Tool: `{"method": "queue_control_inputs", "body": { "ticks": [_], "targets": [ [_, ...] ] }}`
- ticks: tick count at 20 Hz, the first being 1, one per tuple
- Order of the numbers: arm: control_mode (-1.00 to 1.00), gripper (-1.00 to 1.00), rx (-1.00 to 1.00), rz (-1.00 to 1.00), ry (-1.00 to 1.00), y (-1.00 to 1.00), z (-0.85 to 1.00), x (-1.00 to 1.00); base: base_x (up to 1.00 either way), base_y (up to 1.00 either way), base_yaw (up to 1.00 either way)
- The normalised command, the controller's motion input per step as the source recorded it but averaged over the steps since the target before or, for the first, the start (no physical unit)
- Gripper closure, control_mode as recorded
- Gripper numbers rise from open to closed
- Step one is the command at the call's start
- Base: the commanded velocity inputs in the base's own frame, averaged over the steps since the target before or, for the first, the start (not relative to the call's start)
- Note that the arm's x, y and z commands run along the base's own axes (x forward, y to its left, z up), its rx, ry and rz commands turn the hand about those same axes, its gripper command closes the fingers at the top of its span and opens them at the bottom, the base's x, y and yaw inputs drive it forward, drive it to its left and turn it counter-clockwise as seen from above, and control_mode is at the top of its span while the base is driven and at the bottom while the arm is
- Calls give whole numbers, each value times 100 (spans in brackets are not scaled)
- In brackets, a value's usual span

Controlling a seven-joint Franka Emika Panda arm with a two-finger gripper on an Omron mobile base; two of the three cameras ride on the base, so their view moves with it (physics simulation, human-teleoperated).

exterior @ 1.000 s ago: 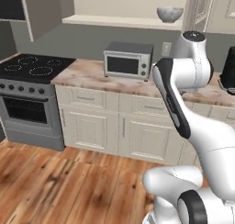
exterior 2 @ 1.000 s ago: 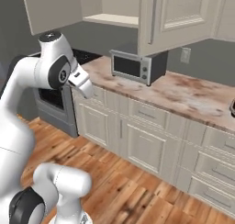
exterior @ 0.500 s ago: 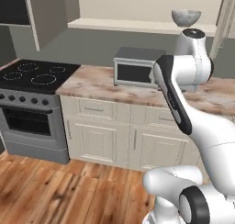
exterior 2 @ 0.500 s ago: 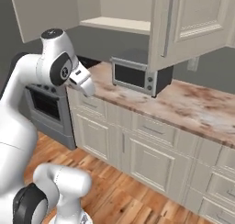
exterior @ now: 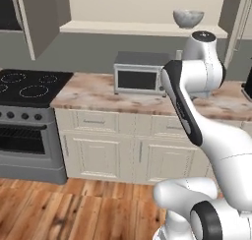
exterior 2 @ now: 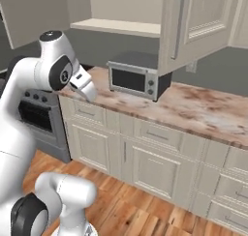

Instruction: Move the bowls from the cabinet to the plates on the dining table.

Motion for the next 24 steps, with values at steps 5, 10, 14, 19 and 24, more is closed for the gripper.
{"method": "queue_control_inputs", "body": {
  "ticks": [5, 10, 14, 19, 24],
  "targets": [
    [100, -100, 0, 0, 0, 0, 0, 0, 24, 0, -20],
    [100, -100, 0, 0, 0, 0, 0, 0, 54, 4, -11],
    [100, -100, 0, 0, 0, 0, 0, 0, 63, 11, -10],
    [100, -100, 0, 0, 0, 0, 0, 0, 41, 0, -12],
    [100, -100, 0, 0, 0, 0, 0, 0, 22, 10, -12]
  ]
}}
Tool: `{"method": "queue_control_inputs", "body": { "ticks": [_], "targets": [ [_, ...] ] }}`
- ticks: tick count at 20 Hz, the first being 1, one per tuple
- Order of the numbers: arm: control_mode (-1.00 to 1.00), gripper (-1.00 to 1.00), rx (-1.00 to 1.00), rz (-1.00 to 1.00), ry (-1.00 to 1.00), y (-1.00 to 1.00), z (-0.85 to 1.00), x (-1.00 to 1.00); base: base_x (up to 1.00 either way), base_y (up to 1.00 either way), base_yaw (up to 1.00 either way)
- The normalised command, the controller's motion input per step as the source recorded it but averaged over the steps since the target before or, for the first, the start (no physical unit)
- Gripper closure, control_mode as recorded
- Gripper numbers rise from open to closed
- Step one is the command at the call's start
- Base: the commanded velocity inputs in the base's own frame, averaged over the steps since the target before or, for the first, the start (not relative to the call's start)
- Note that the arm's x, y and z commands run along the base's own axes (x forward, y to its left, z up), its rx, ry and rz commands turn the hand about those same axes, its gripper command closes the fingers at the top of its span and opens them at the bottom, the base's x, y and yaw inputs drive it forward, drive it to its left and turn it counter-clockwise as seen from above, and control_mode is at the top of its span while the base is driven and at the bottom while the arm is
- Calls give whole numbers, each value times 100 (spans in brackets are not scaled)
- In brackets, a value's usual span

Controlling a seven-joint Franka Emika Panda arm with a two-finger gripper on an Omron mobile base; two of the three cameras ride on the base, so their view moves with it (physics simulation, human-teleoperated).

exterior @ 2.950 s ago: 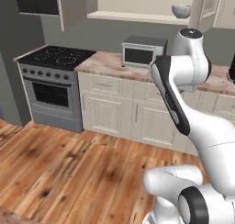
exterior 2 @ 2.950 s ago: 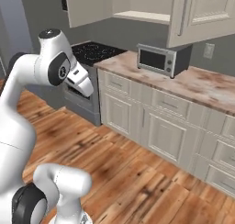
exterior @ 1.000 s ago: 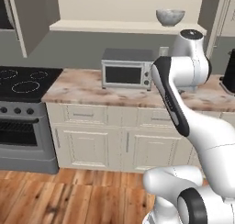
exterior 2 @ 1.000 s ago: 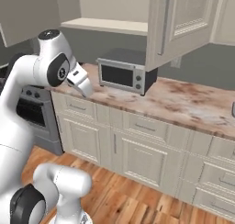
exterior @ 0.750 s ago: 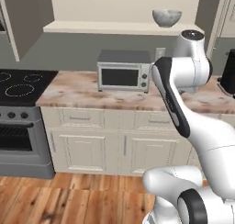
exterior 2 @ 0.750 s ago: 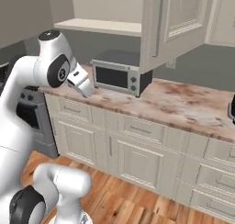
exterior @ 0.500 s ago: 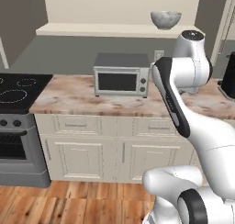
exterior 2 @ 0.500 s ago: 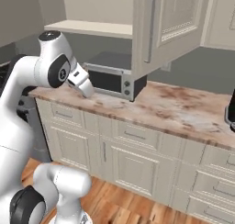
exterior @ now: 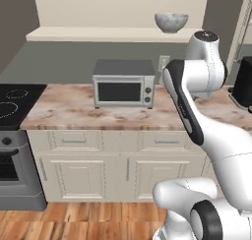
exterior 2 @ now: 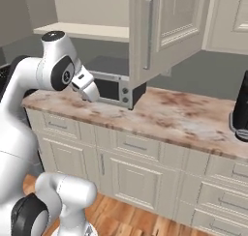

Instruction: Move the bowls from the cabinet to the plates on the dining table.

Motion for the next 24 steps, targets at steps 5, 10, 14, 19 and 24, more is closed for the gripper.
{"method": "queue_control_inputs", "body": {
  "ticks": [5, 10, 14, 19, 24],
  "targets": [
    [100, -100, 0, 0, 0, 0, 0, 0, 24, 6, -18],
    [100, -100, 0, 0, 0, 0, 0, 0, 57, 8, -17],
    [100, -100, 0, 0, 0, 0, 0, 0, 71, 20, -10],
    [100, -100, 0, 0, 0, 0, 0, 0, 40, 17, -9],
    [100, -100, 0, 0, 0, 0, 0, 0, 32, 15, -12]
  ]
}}
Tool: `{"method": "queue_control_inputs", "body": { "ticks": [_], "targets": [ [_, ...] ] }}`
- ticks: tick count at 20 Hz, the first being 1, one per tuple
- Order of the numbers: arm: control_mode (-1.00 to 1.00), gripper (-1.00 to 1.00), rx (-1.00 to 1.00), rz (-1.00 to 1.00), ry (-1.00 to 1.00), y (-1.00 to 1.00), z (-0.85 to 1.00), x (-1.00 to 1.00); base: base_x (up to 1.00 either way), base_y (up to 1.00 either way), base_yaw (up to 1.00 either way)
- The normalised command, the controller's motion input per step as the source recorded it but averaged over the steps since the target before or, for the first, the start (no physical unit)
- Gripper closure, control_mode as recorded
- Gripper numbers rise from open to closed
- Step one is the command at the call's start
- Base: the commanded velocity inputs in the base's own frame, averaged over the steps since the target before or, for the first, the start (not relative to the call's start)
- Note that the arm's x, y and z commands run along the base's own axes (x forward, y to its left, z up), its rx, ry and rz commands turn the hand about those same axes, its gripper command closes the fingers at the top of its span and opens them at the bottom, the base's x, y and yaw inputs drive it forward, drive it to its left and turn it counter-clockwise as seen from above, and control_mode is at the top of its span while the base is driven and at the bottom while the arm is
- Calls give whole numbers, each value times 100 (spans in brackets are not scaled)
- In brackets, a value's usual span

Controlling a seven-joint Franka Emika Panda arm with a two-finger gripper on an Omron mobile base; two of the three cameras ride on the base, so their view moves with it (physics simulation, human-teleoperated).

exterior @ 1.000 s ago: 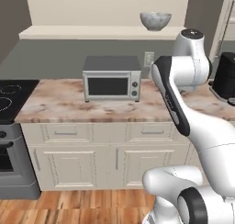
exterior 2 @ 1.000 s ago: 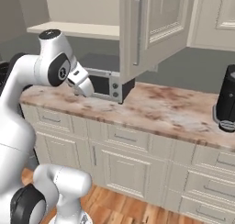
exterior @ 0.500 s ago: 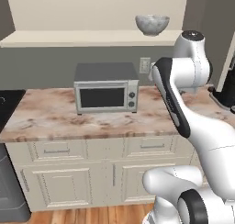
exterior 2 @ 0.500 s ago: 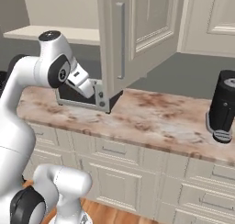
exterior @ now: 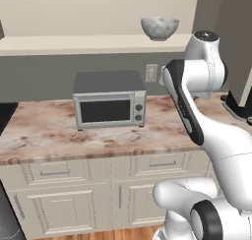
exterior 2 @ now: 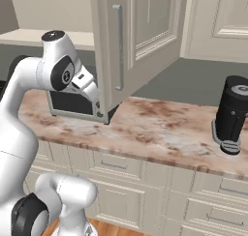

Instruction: Move the bowls from the cabinet to the plates on the dining table.

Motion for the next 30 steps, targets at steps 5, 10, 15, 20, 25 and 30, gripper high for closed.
{"method": "queue_control_inputs", "body": {
  "ticks": [5, 10, 15, 20, 25, 30],
  "targets": [
    [100, -100, 0, 0, 0, 0, 0, 0, 43, 13, -11],
    [100, -100, 0, 0, 0, 0, 0, 0, 51, 17, -9],
    [100, -100, 0, 0, 0, 0, 0, 0, 29, 27, -7],
    [100, -100, 0, 0, 0, 0, 0, 0, 23, 26, -4],
    [100, -100, 0, 0, 0, 0, 0, 0, 39, 16, -3],
    [100, -100, 0, 0, 0, 0, 0, 0, 32, 4, -1]
  ]
}}
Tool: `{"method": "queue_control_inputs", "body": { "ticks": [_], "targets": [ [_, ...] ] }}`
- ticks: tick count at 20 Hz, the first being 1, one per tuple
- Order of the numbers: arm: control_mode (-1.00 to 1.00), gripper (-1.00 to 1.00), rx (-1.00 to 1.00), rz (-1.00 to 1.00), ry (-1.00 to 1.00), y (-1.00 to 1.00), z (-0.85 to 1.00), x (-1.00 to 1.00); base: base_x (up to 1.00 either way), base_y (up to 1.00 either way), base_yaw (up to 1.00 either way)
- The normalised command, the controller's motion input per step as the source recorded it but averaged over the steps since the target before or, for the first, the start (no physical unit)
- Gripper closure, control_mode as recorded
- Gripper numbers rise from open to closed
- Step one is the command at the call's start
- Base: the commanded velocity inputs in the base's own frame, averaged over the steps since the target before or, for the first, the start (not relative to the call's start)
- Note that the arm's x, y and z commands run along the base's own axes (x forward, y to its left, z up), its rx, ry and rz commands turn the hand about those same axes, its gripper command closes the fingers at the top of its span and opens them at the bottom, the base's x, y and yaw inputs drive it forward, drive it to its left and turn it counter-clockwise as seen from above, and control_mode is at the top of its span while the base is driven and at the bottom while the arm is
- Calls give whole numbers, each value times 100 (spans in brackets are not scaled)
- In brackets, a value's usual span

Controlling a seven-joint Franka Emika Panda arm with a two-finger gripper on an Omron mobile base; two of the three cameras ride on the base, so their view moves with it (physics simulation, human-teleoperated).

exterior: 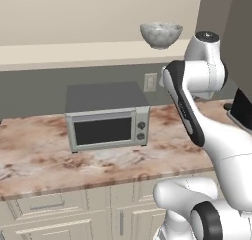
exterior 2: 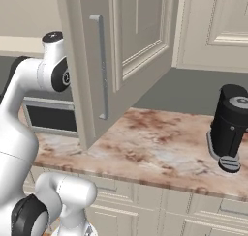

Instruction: Move the bowls from the cabinet to the plates on the dining table.

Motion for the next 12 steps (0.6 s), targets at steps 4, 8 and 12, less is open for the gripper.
{"method": "queue_control_inputs", "body": {
  "ticks": [4, 8, 12],
  "targets": [
    [100, -100, 0, 0, 0, 0, 0, 0, 0, 2, 0],
    [100, -100, 0, 0, 0, 0, 0, 0, 7, 0, 0],
    [100, -100, 0, 0, 0, 0, 0, 0, 6, 3, 0]
  ]
}}
